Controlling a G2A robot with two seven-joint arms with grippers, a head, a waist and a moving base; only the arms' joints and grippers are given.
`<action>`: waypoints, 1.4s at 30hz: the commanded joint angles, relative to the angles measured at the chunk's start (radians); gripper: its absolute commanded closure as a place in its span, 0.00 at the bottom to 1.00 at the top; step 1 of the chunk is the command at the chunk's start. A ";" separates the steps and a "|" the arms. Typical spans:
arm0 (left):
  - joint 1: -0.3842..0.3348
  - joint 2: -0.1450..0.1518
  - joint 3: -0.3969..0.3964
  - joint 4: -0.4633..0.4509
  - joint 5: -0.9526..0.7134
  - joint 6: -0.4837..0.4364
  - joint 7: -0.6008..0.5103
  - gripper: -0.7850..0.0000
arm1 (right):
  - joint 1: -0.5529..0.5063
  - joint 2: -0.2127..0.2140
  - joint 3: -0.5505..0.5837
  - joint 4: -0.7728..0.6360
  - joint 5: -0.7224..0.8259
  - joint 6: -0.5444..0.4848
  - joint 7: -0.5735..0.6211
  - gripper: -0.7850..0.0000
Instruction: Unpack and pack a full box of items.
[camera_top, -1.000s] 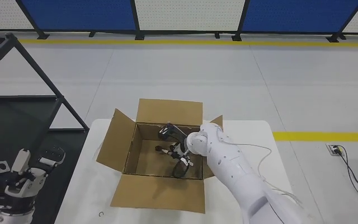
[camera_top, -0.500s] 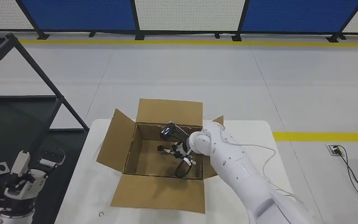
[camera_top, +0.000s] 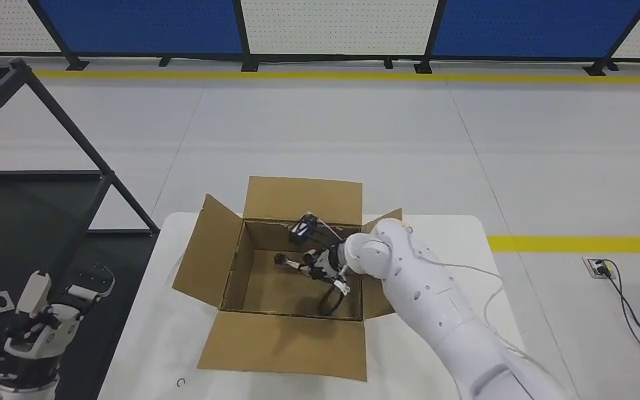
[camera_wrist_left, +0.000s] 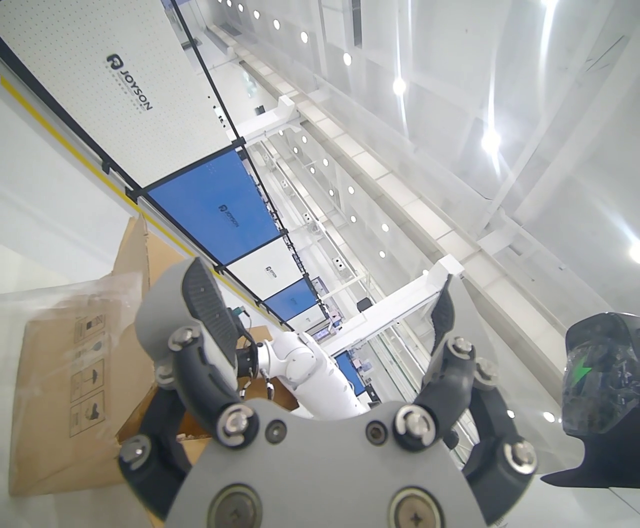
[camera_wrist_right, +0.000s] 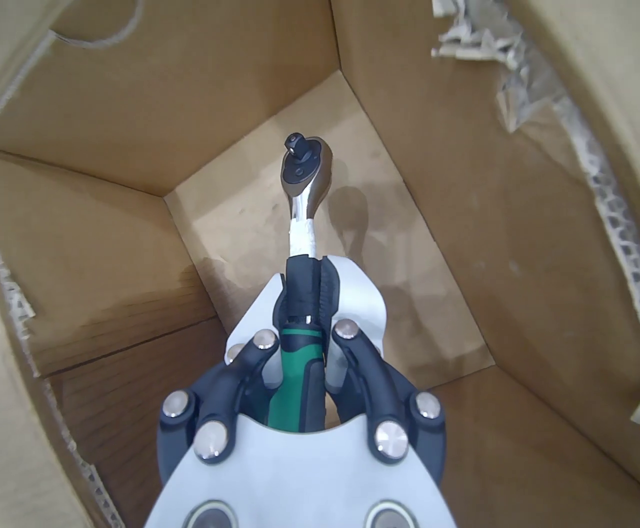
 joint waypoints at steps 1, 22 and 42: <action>-0.001 0.000 0.003 0.000 0.002 0.001 -0.002 0.00 | -0.026 0.024 0.032 -0.050 0.001 -0.021 -0.007 1.00; -0.024 0.001 0.037 0.001 0.017 0.006 -0.007 0.00 | -0.498 0.204 0.345 -0.943 -0.030 0.103 0.189 1.00; -0.016 0.000 0.031 0.003 0.022 0.004 0.011 0.00 | -0.535 0.215 0.375 -1.002 -0.011 0.107 0.109 1.00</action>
